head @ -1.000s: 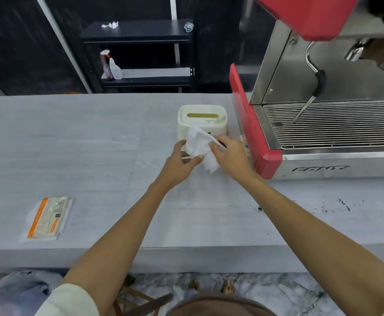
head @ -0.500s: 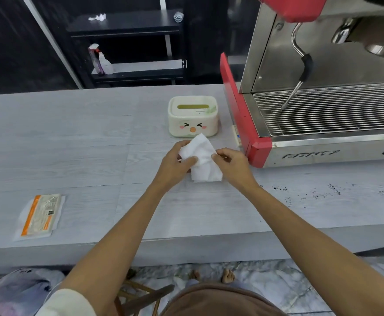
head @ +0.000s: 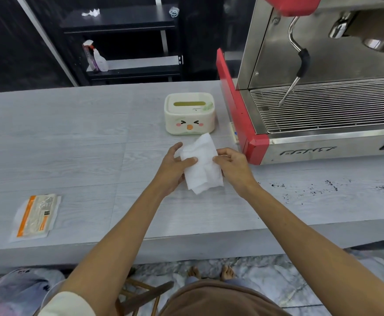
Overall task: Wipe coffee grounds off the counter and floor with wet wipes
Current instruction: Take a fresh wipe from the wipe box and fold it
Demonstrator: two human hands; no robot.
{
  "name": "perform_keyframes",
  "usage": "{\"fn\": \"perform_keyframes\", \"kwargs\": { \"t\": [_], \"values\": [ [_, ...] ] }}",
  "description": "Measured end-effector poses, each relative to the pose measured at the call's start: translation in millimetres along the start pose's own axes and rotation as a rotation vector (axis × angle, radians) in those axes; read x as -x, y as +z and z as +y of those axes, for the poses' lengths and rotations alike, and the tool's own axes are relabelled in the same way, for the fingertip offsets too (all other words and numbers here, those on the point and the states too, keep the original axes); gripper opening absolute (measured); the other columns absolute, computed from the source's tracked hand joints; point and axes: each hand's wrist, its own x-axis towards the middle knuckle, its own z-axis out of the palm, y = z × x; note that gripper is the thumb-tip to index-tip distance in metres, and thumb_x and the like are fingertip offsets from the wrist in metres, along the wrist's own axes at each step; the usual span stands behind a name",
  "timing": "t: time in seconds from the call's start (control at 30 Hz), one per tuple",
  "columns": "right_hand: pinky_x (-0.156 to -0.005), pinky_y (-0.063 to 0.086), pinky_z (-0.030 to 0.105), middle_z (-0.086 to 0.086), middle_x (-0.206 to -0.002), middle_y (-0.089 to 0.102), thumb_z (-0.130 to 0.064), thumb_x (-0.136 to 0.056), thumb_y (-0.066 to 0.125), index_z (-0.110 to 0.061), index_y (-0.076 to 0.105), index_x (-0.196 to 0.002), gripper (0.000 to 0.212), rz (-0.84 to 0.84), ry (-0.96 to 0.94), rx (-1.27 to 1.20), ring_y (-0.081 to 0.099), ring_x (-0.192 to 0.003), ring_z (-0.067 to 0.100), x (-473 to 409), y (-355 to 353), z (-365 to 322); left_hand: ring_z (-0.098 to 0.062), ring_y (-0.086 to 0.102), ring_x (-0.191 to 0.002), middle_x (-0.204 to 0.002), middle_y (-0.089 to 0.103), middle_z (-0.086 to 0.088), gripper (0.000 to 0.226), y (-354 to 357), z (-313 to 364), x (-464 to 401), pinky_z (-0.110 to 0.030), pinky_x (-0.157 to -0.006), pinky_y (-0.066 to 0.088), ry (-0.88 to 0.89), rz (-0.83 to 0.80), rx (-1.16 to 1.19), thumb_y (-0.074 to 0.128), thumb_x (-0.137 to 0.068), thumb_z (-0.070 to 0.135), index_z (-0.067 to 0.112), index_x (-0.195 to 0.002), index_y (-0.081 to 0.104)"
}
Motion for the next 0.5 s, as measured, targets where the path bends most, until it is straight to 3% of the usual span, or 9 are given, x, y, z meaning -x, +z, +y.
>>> {"fn": "perform_keyframes", "kwargs": {
  "t": [0.13,0.3,0.4,0.5],
  "values": [
    [-0.075,0.06,0.042,0.007,-0.094,0.074,-0.014,-0.088,0.063,-0.016,0.069,-0.098,0.011,-0.07,0.009,-0.054,0.072,-0.086,0.022,-0.2,2.6,2.8,-0.026,0.072,-0.105,-0.125,0.067,-0.009,0.072,-0.7,3.4,1.2,-0.039,-0.077,0.061,0.024,0.007,-0.09,0.08,-0.083,0.008,0.027,-0.144,0.046],
    [-0.076,0.059,0.042,0.007,-0.093,0.075,-0.015,-0.089,0.063,-0.022,0.069,-0.1,0.014,-0.091,-0.029,-0.144,0.071,-0.089,0.026,-4.8,3.8,6.5,-0.028,0.072,-0.107,-0.121,0.071,-0.009,0.068,0.2,4.8,5.6,-0.043,-0.079,0.061,0.053,-0.036,0.006,0.08,-0.08,0.001,0.022,-0.138,0.051],
    [-0.078,0.058,0.04,0.01,-0.101,0.072,-0.011,-0.09,0.06,-0.019,0.07,-0.1,0.016,-0.128,-0.034,-0.199,0.068,-0.095,0.027,-7.7,1.8,8.6,-0.026,0.072,-0.106,-0.118,0.072,-0.009,0.054,-1.6,6.0,7.9,-0.036,-0.077,0.06,0.081,-0.029,-0.041,0.076,-0.083,-0.001,0.015,-0.132,0.057],
    [-0.069,0.056,0.031,0.005,-0.102,0.07,0.0,-0.091,0.053,-0.015,0.072,-0.091,0.024,-0.157,-0.023,-0.222,0.065,-0.092,0.021,-8.7,-1.1,7.8,-0.021,0.07,-0.1,-0.107,0.074,-0.003,0.036,-4.1,9.6,7.7,-0.031,-0.077,0.059,0.144,-0.002,-0.134,0.07,-0.086,-0.006,0.016,-0.114,0.069]
  ]
}}
